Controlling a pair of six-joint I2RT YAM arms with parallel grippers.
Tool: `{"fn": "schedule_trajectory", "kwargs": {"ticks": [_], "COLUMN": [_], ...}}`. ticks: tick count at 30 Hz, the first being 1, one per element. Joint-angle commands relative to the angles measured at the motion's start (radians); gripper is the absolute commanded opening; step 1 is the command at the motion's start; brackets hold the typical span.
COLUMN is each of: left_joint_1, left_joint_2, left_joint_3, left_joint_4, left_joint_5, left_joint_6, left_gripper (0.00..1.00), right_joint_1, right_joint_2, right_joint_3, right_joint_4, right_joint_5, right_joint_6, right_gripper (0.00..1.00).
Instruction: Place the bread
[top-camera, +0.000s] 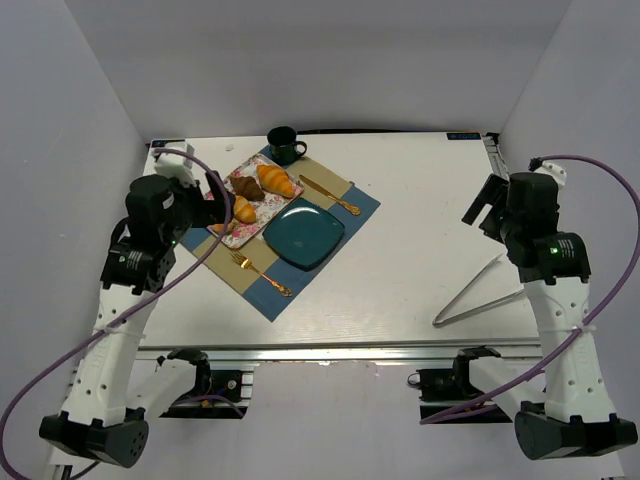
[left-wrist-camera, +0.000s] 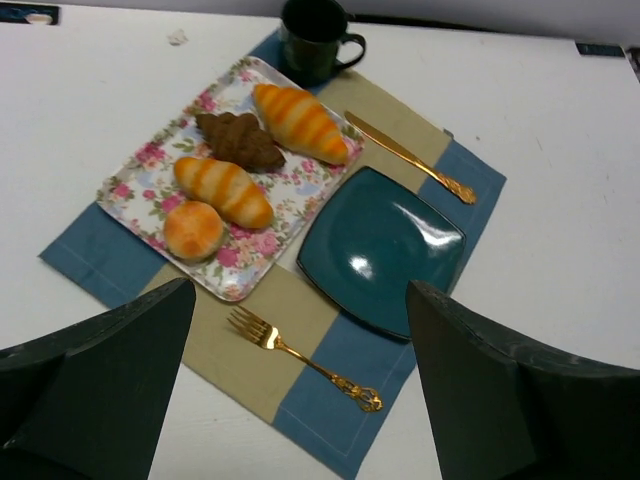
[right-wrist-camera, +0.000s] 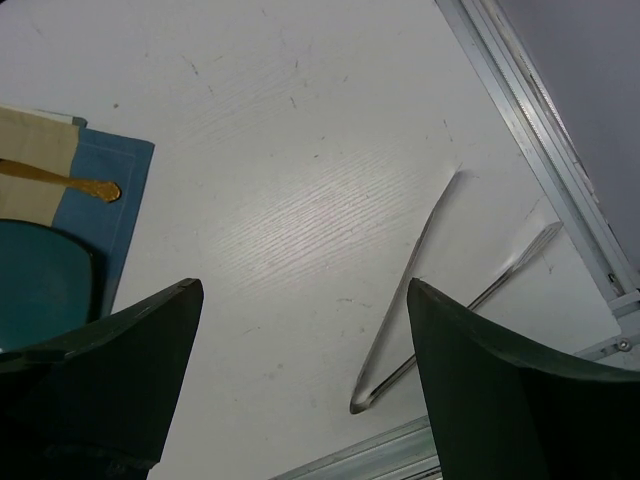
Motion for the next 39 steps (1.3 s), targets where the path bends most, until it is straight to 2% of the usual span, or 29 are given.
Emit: {"fn": "schedule_trajectory", "kwargs": {"ticks": [1,4,5,8,11,14,19,23,29,33,39], "left_joint_1": [-0.077,-0.313,-0.349,-0.448,-0.541,-0.652,-0.826,-0.906,-1.002,-1.067,-1.136], "left_joint_2": [0.043,0.214,0.323,0.464,0.546,0.638,0.886,1.067,1.322,1.437,1.493], "left_joint_3": [0.023,0.162,0.204,0.307,0.344,0.411,0.561,0.700,0.940,1.084,1.089], "left_joint_4": [-0.020,-0.150,-0.189,-0.169,-0.102,-0.083,-0.039,-0.010,0.019,0.009,0.121], "left_joint_5": [0.022,-0.116,-0.158,-0.170,-0.169,-0.186,-0.223,-0.207,-0.180,-0.239,-0.321], "left_joint_6": [0.027,0.075,0.072,0.033,0.006,0.003,-0.028,-0.082,-0.111,-0.099,-0.111], "left_gripper": [0.97,0.92,0.90,0.93,0.96,0.96,0.98,0.98,0.98,0.98,0.98], "right_joint_1": [0.002,0.002,0.003,0.002,0.003,0.003,0.003,0.003,0.002,0.003,0.003], "right_joint_2": [0.014,0.026,0.035,0.107,0.189,0.209,0.217,0.241,0.171,0.143,0.088], "right_joint_3": [0.010,0.033,0.049,0.159,0.344,0.470,0.599,0.762,0.747,0.730,0.669], "right_joint_4": [0.034,0.022,0.001,-0.072,-0.136,-0.117,-0.131,-0.186,-0.157,-0.215,-0.200], "right_joint_5": [-0.008,-0.050,-0.092,-0.175,-0.177,-0.224,-0.171,-0.140,-0.041,-0.002,0.027], "right_joint_6": [-0.049,-0.067,-0.075,-0.121,-0.098,-0.101,-0.018,0.014,0.023,0.065,0.062], "right_gripper": [0.89,0.89,0.89,0.89,0.89,0.89,0.89,0.89,0.89,0.89,0.89]}}
